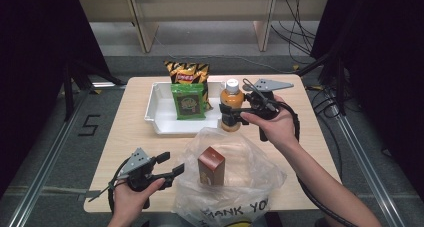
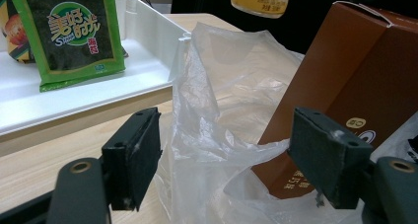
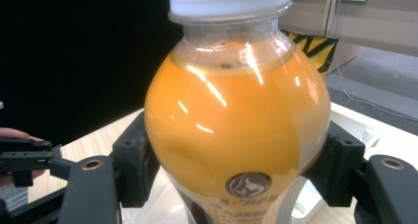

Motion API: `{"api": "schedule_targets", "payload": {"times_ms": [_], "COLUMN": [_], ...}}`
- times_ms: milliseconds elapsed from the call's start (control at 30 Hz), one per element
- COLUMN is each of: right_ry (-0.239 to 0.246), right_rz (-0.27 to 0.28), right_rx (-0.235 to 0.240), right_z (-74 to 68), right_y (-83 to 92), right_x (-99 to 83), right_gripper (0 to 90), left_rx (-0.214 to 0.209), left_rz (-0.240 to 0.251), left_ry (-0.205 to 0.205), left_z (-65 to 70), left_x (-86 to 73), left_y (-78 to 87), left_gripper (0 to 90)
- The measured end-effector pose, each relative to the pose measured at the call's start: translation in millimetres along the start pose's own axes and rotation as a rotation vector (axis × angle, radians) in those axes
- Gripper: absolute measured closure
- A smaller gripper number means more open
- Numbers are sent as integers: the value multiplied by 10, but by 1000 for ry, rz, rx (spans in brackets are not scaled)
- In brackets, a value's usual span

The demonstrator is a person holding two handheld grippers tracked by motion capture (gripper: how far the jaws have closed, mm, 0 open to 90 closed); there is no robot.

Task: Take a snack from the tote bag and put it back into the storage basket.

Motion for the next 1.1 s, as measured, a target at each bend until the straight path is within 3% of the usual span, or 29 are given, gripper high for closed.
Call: {"api": "schedule_targets", "payload": {"times_ms": [200, 233, 333, 433, 633, 700, 800, 833, 933, 1100], "right_ry": [9, -14, -17, 2, -23, 1, -28, 3, -38, -35], "right_rz": [-10, -12, -13, -18, -33, -35, -35, -47, -48, -57], "right_rx": [8, 0, 0, -4, -7, -15, -21, -24, -26, -32], "right_z": [59, 59, 84, 134, 205, 253, 287, 329, 347, 424], "right_y": [-70, -84, -127, -171, -246, -278, -321, -321, -374, -455], "right_x": [5, 5, 8, 7, -3, 9, 14, 18, 15, 16], "right_gripper": [322, 322, 322, 322, 322, 322, 322, 322, 322, 322], "left_rx": [5, 5, 5, 11, 10, 9, 8, 4, 4, 3], "left_rz": [-4, -4, -4, -4, -2, -2, -1, 0, -1, 1], "left_ry": [-3, -3, -4, 12, 15, 13, 11, 2, 1, 1], "left_z": [-8, -9, -12, -12, -13, -13, -17, -19, -21, -24], "left_x": [-2, -2, -1, -2, 0, 1, 2, 3, 2, 3], "left_y": [5, 4, 5, 6, 5, 5, 5, 5, 5, 4], "left_gripper": [275, 275, 275, 275, 275, 275, 275, 275, 275, 276]}}
Point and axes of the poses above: each handheld gripper's, and its own axes: y roughly backward along the jaws, x roughly out of its top, z roughly to its right, the point moved 8 cm from there along -y, roughly forward along the jaws, and after that the axes turned 10 degrees about x, right-handed, at the moved point
